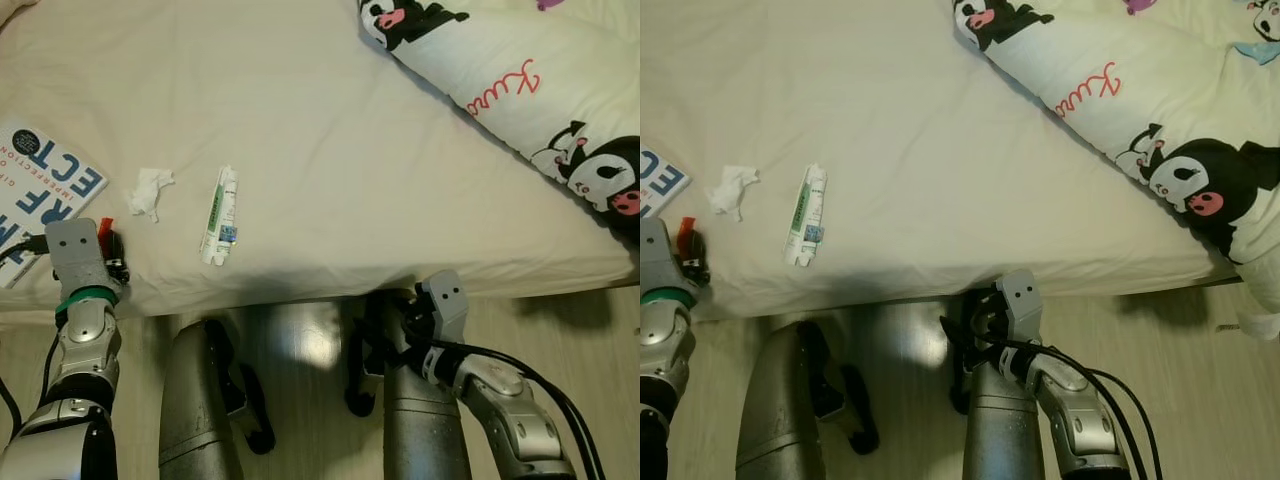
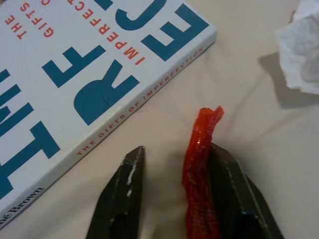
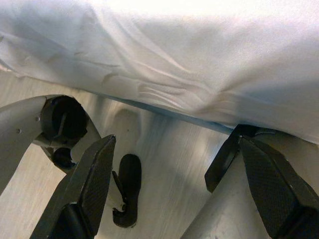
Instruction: Clean up the room
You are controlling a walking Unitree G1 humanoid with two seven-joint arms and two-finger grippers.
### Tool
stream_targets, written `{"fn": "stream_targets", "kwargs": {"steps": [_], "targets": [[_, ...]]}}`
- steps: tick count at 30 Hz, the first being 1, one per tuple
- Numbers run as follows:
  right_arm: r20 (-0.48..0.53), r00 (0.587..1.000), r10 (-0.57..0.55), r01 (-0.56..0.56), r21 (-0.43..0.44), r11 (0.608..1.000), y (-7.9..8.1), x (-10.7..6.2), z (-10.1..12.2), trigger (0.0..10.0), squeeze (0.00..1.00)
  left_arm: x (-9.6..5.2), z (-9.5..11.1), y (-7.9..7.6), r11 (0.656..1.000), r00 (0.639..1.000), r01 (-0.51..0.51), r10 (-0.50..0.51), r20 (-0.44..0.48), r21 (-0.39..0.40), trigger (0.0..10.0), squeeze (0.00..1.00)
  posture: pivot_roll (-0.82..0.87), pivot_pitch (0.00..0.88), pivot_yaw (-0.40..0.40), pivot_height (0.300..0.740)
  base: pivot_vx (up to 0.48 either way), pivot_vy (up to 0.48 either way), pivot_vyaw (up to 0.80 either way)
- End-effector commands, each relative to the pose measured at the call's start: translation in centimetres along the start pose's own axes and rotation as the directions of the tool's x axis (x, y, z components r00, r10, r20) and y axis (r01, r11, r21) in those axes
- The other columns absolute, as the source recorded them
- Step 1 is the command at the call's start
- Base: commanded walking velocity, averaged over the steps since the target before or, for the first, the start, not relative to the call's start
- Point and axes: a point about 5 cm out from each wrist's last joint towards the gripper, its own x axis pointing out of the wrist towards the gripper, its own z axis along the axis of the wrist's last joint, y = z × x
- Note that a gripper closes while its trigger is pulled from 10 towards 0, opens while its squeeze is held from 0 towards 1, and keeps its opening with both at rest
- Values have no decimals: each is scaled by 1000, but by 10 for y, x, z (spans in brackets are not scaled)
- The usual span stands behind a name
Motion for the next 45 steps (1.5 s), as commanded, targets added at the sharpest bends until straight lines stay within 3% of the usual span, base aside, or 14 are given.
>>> {"fn": "stream_targets", "kwargs": {"steps": [1, 9, 13, 15, 22, 26, 29, 30, 32, 35, 37, 40, 44, 45], "targets": [[-39, 999, -7, 9, 45, 999, 1, -3, -13, 10000, 0, -20, -37, 1, 999, 987, 24, -19, -161, 33, 0, 0, -258, 502, 36, 577, 0, 0, 0], [96, 995, 4, -12, 81, 997, 0, 22, 22, 10000, 0, -20, -36, -1, 999, 989, 37, -34, -147, 18, 0, 0, -237, 500, 40, 577, 0, 0, 0], [181, 983, 39, -60, 114, 992, -1, 50, 49, 10000, 0, -21, -34, -3, 999, 991, 39, -38, -126, 4, 0, 0, -211, 502, 40, 577, 0, 0, 0], [189, 981, 45, -68, 118, 991, 0, 53, 52, 10000, 0, -21, -34, -4, 999, 992, 39, -38, -123, 3, 0, 0, -211, 502, 40, 577, 0, 0, 0], [178, 940, 290, -303, 51, 951, 52, 102, 72, 10000, 0, -19, -14, -2, 998, 1000, 15, -15, 7, -68, 0, 0, -138, 502, 35, 577, 0, 0, 0], [175, 922, 344, -354, 24, 935, 67, 109, 77, 10000, 0, -19, -7, 0, 996, 999, 8, -5, 43, -86, 0, 0, -129, 498, 33, 577, 0, 0, 0], [166, 900, 404, -414, 30, 910, 92, 116, 80, 10000, 0, -24, -1, -1, 992, 997, 27, -18, 76, -122, 0, 0, -126, 486, 27, 577, 0, 0, 0], [166, 900, 404, -414, 30, 910, 92, 116, 80, 10000, 0, -24, -1, -1, 992, 997, 27, -18, 76, -122, 0, 0, -126, 486, 27, 577, 0, 0, 0], [25, 903, 428, -429, 47, 902, 97, 115, 63, 10000, 0, -27, -3, -4, 991, 997, 45, -36, 73, -126, 0, 0, -116, 483, 25, 577, 0, 0, 0], [-52, 887, 459, -458, 31, 889, 99, 112, 55, 10000, 0, -28, -3, -5, 991, 997, 47, -38, 70, -127, 0, 0, -115, 482, 25, 577, 0, 0, 0], [-172, 800, 575, -583, 2, 812, 96, 93, 48, 10000, 0, -29, -5, -7, 990, 997, 53, -45, 62, -128, 0, 0, -127, 473, 24, 577, 0, 0, 0], [-275, 675, 685, -723, -56, 689, 84, 58, 57, 10000, 0, -29, -6, -12, 989, 997, 65, -58, 51, -135, 0, 0, -144, 460, 23, 577, 0, 0, 0], [-272, 627, 730, -768, -61, 638, 81, 44, 69, 10000, 0, -30, -5, -15, 988, 997, 70, -65, 45, -137, 0, 0, -149, 456, 22, 577, 0, 0, 0], [-240, 597, 766, -797, -74, 599, 81, 35, 80, 10000, 0, -29, -5, -17, 988, 997, 71, -66, 43, -138, 0, 0, -150, 453, 23, 577, 0, 0, 0]]}}
